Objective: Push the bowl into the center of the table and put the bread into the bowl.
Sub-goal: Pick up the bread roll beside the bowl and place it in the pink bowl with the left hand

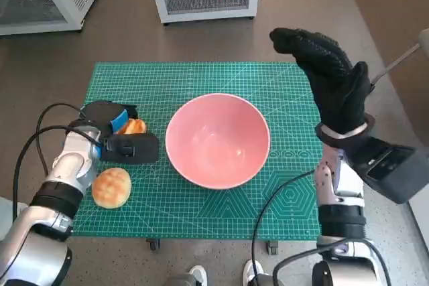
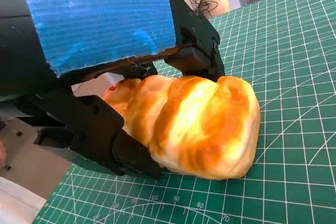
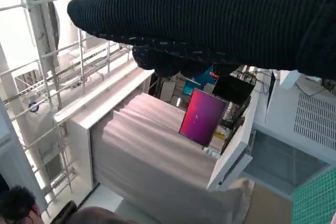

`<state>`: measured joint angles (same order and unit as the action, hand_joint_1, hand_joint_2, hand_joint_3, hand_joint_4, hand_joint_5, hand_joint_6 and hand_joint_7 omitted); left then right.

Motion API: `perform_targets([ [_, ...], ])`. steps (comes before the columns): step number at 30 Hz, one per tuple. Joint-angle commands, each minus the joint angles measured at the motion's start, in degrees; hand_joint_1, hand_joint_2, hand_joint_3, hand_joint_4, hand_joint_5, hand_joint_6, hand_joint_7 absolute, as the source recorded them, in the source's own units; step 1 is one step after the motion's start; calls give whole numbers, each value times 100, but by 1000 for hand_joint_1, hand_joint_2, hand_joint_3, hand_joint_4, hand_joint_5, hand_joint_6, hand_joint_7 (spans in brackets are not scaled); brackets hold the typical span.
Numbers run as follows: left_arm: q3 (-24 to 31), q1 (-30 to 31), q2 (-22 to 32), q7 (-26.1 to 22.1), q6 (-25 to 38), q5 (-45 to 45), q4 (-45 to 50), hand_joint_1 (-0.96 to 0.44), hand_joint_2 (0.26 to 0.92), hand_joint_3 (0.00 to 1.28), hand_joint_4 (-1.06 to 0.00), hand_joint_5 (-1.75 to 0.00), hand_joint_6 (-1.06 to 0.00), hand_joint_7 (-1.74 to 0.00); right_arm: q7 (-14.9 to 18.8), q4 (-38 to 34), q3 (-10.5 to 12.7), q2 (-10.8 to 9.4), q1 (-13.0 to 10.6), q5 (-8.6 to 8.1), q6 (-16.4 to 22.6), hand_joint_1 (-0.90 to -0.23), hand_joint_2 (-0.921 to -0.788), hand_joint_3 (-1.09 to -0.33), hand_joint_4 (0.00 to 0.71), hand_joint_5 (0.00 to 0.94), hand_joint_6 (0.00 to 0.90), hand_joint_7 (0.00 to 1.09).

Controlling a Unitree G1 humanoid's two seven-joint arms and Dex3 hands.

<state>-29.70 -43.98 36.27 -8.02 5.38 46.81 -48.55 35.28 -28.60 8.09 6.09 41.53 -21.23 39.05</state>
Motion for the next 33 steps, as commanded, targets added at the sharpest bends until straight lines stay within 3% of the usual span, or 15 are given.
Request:
perform_targets([
  [1,229,-17,208,-131,-105,-175,288,0,920,103,-644,-1248,-597,-1170,80,-48,10,-30,-145,-77,-13,-722,-921,-803,207,2,65,467],
  [5,465,13,358,-282,-55,-281,827,1,920,85,-663,-1236,-619,-1139,106,-70,15,-28,-140,-99,-7,-723,-921,-802,208,2,66,463],
  [13,1173,440,623,-861,431,-487,3004,1,920,66,-699,-1158,-622,-1167,117,-87,2,-42,-138,-96,10,-724,-921,-799,209,2,71,457],
  [22,1969,837,588,-983,264,-1039,4801,2,920,49,-730,-1118,-629,-1165,107,-52,-35,-72,-167,-86,8,-725,-921,-797,210,2,77,448],
  [33,2064,825,292,-1013,-33,-1168,5918,3,915,15,-796,-1068,-664,-1106,125,28,-45,-39,-217,-120,-66,-728,-921,-799,210,1,81,441],
])
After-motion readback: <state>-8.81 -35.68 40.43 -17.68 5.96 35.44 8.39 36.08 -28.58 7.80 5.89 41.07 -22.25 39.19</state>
